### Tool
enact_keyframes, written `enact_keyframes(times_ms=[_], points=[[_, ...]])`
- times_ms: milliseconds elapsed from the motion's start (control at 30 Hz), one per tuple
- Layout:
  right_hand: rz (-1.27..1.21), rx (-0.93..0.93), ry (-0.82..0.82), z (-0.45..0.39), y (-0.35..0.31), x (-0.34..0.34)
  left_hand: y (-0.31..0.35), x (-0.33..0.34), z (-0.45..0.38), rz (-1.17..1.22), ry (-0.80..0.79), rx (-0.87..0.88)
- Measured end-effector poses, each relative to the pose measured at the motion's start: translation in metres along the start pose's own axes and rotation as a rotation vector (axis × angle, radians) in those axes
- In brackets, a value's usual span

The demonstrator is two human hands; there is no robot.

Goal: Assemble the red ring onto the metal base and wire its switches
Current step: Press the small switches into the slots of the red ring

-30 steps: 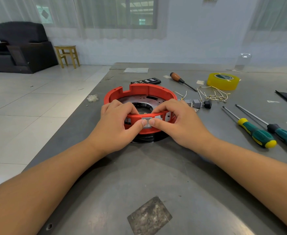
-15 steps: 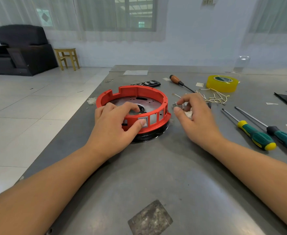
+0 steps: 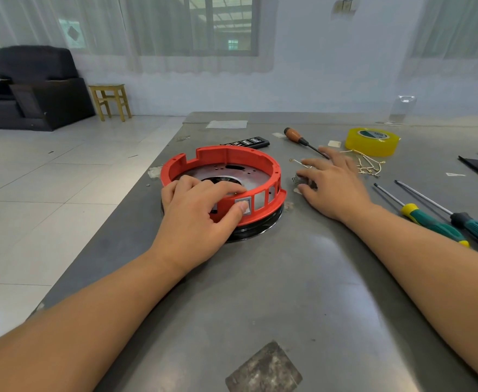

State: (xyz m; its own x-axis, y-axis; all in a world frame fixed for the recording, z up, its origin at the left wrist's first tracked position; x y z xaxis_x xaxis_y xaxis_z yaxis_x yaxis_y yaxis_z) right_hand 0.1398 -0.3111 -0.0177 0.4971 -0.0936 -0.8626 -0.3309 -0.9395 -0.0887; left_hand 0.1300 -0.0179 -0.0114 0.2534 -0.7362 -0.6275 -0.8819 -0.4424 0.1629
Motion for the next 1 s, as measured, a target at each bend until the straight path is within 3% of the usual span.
enact_keyframes(times_ms=[267, 600, 1000], points=[[-0.126, -0.057, -0.01, 0.024, -0.003, -0.016, 0.001, -0.001, -0.001, 0.027, -0.002, -0.009], [-0.552, -0.159, -0.041, 0.093, -0.025, -0.057, 0.003, -0.003, -0.001, 0.07, -0.005, -0.027], [-0.605, -0.292, -0.033, 0.11, -0.046, -0.074, 0.01, -0.006, 0.002, 0.1, 0.005, -0.014]])
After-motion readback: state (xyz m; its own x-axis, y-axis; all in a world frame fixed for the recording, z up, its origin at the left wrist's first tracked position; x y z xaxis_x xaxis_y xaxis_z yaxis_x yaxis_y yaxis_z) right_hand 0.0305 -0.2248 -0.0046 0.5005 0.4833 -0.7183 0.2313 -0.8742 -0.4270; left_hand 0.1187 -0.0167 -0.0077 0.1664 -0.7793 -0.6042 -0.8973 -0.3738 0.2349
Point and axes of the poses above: each hand's wrist, its own z-axis away from the middle knuckle, its own x-axis out of the palm, y = z × x, the point moved 4 cm from there along -z, towards the middle knuckle, and after that the axes turned 15 degrees about x, right-handed, at the moved point
